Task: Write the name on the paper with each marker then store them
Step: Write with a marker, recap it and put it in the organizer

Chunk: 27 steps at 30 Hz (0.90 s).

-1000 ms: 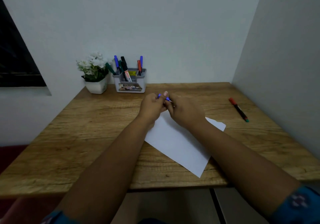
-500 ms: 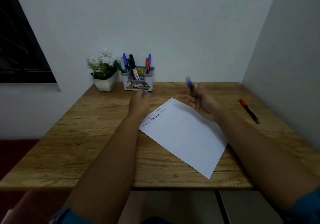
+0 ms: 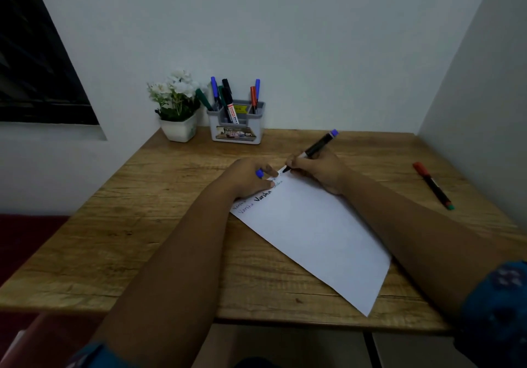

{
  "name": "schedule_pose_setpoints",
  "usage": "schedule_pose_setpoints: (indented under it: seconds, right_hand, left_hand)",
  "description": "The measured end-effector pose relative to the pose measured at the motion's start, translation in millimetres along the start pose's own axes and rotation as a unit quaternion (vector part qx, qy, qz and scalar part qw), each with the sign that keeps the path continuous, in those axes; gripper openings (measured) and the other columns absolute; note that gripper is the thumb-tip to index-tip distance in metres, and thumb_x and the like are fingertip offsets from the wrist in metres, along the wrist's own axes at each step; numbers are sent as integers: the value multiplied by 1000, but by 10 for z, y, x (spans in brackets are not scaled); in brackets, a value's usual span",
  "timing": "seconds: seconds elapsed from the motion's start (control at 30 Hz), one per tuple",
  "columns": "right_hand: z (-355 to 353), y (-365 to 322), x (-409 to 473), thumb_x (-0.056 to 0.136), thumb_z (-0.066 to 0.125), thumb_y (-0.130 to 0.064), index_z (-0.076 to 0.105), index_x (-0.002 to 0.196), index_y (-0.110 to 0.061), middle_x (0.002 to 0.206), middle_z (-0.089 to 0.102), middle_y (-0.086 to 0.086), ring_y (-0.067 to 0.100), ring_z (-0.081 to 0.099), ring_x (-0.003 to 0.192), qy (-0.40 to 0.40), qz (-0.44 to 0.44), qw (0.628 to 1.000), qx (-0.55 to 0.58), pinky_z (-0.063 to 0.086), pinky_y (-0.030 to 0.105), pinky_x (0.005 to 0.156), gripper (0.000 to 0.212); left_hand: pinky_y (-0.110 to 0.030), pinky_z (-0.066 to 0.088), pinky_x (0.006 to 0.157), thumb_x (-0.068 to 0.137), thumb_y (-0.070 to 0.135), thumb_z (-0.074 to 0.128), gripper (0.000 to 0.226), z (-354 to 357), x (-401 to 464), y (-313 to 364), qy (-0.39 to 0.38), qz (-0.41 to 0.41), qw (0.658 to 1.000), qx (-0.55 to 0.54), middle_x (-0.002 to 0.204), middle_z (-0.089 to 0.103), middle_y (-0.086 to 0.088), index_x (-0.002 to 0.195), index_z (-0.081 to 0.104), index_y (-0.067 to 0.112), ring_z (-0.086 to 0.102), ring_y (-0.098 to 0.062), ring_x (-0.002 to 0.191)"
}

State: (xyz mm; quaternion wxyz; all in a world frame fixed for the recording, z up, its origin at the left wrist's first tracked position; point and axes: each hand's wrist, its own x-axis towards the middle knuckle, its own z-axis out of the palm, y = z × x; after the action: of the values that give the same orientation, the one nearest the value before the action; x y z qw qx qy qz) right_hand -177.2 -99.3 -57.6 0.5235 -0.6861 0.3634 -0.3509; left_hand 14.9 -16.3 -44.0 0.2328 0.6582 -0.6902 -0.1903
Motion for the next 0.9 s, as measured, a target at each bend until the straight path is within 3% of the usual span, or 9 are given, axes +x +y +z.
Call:
schedule_pose_setpoints:
  seconds: [0.1,0.2,0.3,0.43,0.5,0.6,0.73,0.9]
  right_hand:
    - [-22,-3,-16,78,70,0,71,86,1,80,73,1,8,65,72,-2,-19,999,-35,52,20,67,8]
    - [-4,-14,-25,80,71,-5,73,77,-12,79,72,6,9,63,71,14,-63,991,-115,51,25,69,8]
    - [-7,-17,-32,80,72,-7,74,80,-9,85,74,9,9,65,76,18,-81,986,-148,54,26,75,2]
    - [8,-24,-46,82,73,-9,74,83,-6,84,75,3,2,66,75,1,-91,980,-176,50,13,72,4]
    - [5,-25,-38,81,73,-11,74,81,-8,81,74,1,1,64,73,6,-83,978,-190,50,15,69,3]
    - [-2,-11,-18,81,71,-13,73,77,-14,76,71,-2,3,61,69,33,-76,978,-191,47,19,66,5]
    - [10,-1,-13,83,73,-15,74,81,-13,75,71,-4,-1,62,68,27,-90,975,-203,48,14,65,4]
    - [-12,17,-10,81,72,-14,70,69,-20,70,69,-5,5,61,66,58,-69,981,-172,48,23,65,13]
  left_hand:
    - [-24,39,88,86,28,70,32,-14,26,-1,-16,-7,1000,-4,136,56,-1,118,68,29,53,-19,116]
    - [-25,39,90,87,28,70,34,-36,46,-1,-28,-9,1000,-5,140,53,-1,120,66,28,52,-19,119]
    - [-25,38,90,87,27,70,35,-48,57,-7,-36,-4,999,4,140,53,-2,122,65,27,51,-19,120]
    - [-22,35,83,86,27,70,36,-49,70,-16,-39,-2,999,6,139,53,-1,122,65,27,50,-12,106]
    - [-23,35,83,86,27,70,36,-51,76,-15,-41,-4,999,9,139,53,-1,122,65,28,48,-10,103]
    - [-24,36,84,86,28,70,36,-53,76,-11,-44,-6,999,11,139,53,-1,122,65,29,51,-14,109]
    - [-24,37,84,86,27,70,36,-51,69,-9,-43,-6,999,4,139,54,-1,121,65,28,51,-14,108]
    - [-24,37,85,87,27,69,36,-55,59,2,-47,-8,999,6,141,52,0,122,65,28,51,-17,116]
